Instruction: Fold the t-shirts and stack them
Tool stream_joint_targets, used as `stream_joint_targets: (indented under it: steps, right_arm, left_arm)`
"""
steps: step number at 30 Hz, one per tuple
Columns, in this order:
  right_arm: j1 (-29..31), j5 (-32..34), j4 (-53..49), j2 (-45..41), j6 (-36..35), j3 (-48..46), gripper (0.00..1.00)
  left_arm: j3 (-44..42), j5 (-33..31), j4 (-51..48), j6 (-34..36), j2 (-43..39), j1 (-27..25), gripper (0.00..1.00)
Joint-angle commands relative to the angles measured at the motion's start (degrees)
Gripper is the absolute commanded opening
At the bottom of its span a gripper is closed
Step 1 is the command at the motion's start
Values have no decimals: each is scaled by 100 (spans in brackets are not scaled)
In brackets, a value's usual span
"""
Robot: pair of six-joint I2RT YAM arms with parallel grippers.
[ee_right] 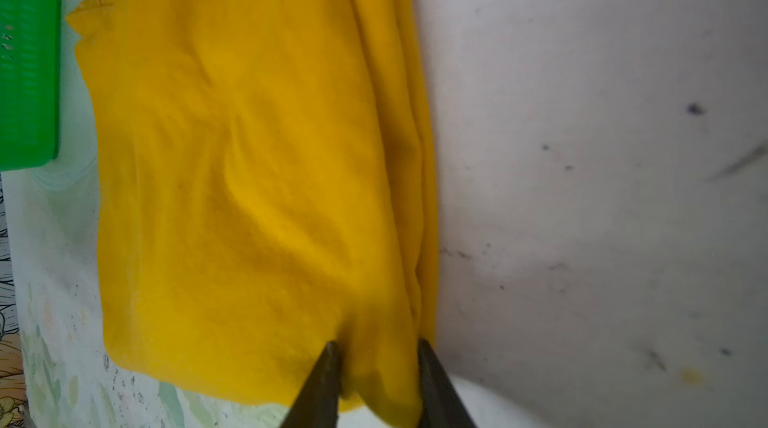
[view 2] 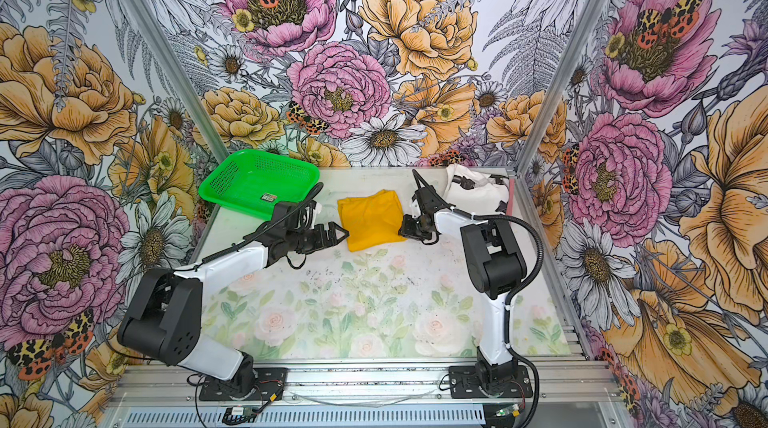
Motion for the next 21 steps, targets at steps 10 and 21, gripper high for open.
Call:
stream_joint_targets:
  steps: [10,21]
  right_arm:
    - [377,514,-18,-2461,202,-2716,1]
    - [-52,1236,-1504,-5290,141,-3840,79]
  left_arm:
    - [-41,-511,-259,191,-19,-220,99]
    - [376,-340,-247,106,843,-1216,99]
